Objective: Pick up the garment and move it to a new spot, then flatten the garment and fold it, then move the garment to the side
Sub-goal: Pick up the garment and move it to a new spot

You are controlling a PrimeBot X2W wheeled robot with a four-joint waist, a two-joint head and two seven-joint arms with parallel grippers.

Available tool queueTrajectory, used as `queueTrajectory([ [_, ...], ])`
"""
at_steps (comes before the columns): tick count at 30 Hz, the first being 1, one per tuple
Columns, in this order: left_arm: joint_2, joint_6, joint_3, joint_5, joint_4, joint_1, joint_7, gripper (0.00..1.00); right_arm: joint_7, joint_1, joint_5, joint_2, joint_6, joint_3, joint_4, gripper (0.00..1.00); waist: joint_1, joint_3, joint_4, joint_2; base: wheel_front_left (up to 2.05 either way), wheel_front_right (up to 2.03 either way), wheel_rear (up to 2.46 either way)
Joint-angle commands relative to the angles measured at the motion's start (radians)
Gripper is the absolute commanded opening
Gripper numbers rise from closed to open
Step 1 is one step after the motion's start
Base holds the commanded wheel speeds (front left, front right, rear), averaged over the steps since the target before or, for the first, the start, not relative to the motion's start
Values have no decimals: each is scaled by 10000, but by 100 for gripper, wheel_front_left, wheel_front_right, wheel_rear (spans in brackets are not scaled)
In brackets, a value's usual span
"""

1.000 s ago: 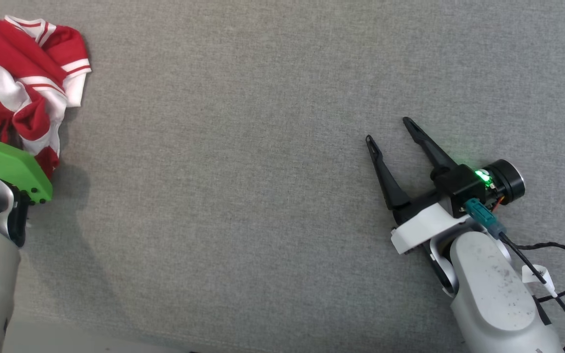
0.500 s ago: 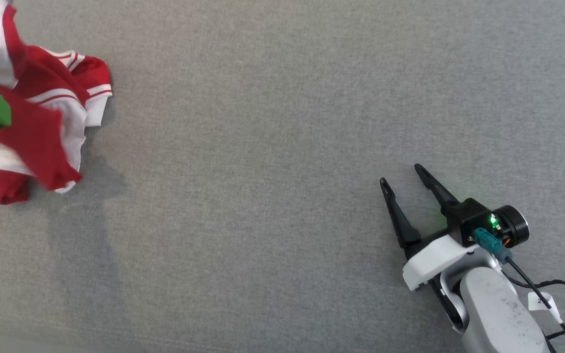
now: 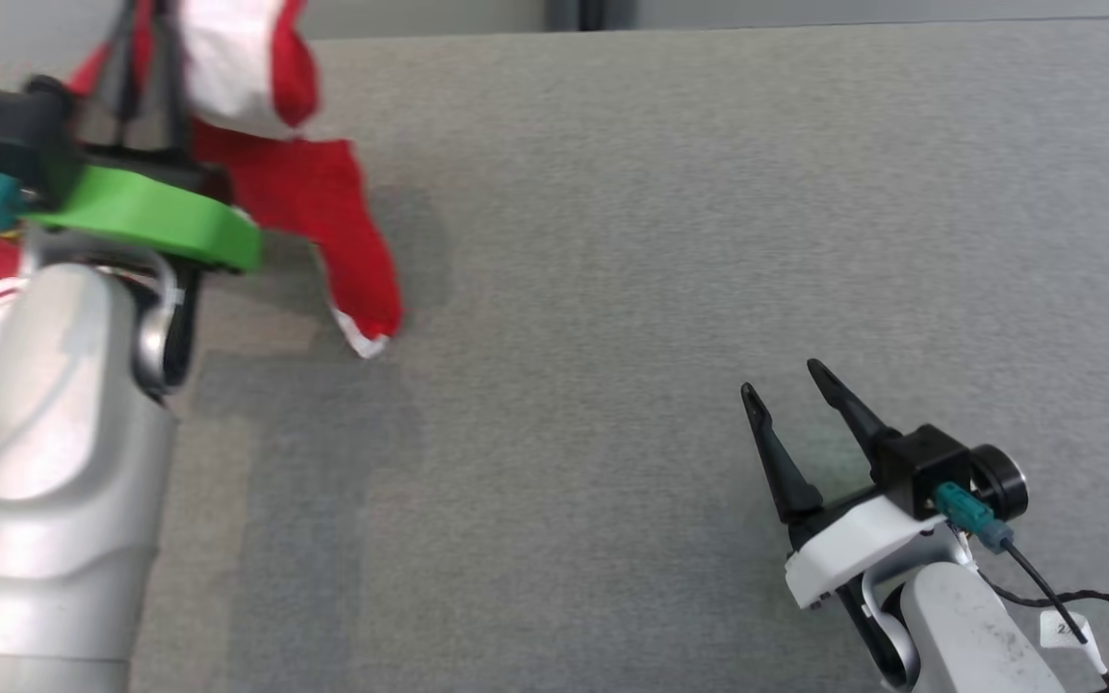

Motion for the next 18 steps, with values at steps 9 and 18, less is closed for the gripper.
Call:
queueTrajectory([
  [9,-1202,-157,-1157,20,-207,437,-1,0,-4,378,365,-38,-15,146,-158,100,0,-292,-2571,-1,0,0,0],
  [18,-1835,-171,-1898,124,126,1625,-1,100,-3,511,591,-32,-16,139,-194,100,0,-210,-3091,-1,0,0,0],
])
